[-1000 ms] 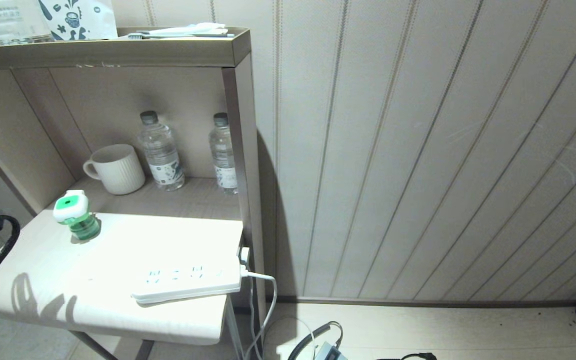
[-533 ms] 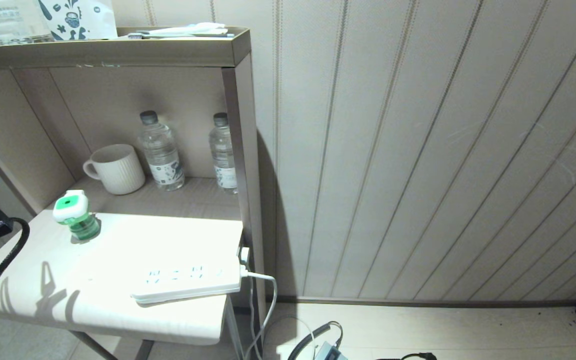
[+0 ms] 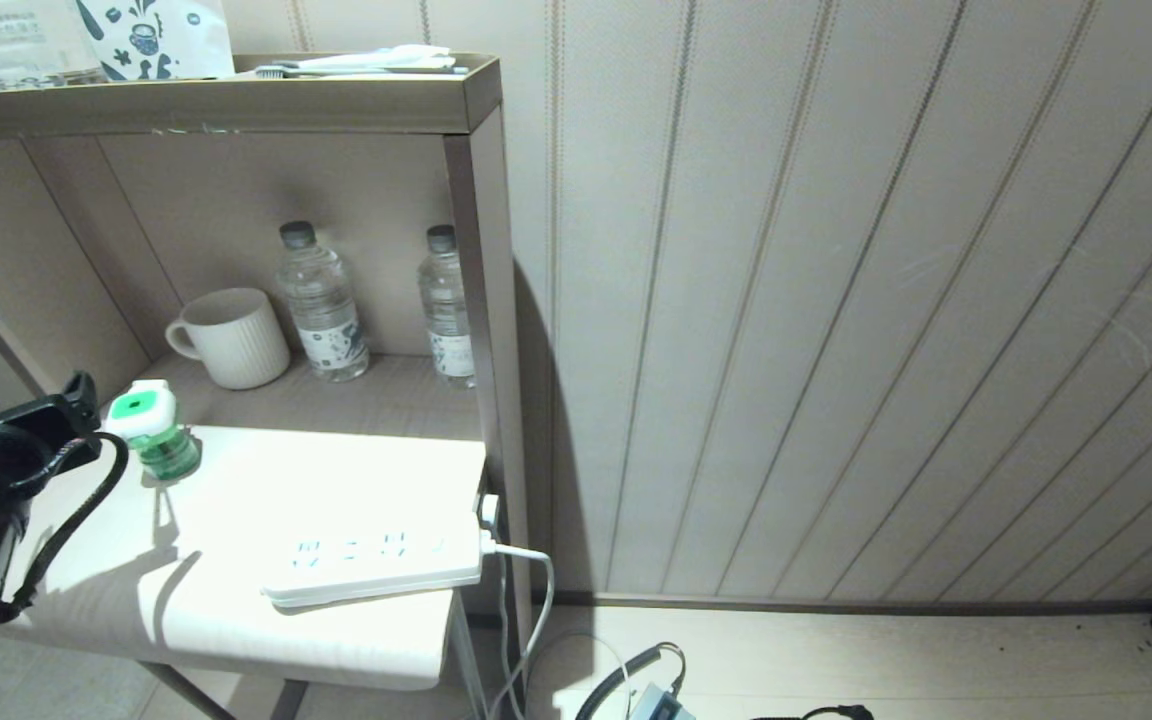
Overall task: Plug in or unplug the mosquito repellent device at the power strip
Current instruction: Pick up the mosquito repellent liquid
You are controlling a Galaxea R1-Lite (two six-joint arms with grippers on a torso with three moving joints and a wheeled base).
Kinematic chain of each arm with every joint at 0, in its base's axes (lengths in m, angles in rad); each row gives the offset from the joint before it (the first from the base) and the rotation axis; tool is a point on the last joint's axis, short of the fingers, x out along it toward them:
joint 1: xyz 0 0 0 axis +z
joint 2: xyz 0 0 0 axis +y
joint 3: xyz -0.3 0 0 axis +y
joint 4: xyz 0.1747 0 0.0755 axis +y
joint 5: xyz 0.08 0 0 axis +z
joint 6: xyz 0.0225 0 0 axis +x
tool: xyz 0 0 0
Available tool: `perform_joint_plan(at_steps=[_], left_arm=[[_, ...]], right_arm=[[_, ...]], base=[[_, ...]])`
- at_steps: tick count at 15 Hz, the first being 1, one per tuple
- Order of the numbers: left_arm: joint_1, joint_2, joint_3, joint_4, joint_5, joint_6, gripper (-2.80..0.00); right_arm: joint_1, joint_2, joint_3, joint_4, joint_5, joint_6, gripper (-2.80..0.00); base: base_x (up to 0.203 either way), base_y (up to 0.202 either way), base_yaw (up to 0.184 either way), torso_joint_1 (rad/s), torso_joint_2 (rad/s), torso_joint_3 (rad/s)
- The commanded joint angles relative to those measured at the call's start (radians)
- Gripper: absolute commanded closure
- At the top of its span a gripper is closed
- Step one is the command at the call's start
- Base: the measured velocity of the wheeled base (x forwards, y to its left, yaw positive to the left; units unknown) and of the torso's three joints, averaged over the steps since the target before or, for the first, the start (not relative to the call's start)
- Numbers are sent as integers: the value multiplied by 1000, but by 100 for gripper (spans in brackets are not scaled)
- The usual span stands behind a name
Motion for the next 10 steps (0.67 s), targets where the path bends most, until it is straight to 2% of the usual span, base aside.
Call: perform_joint_plan(at_steps=[1,8,10], left_arm=[[-24,85,-1,-45,4,0,-280],[-28,218,-1,-152,-3,0,-280],[-28,235,-1,-171,-33,-1,-280]], right_arm=[[0,0,0,0,0,0,0],[0,0,0,0,0,0,0],[0,0,1,0,0,0,0]], base=[[0,0,0,0,0,0],[0,0,0,0,0,0],[0,0,0,0,0,0]])
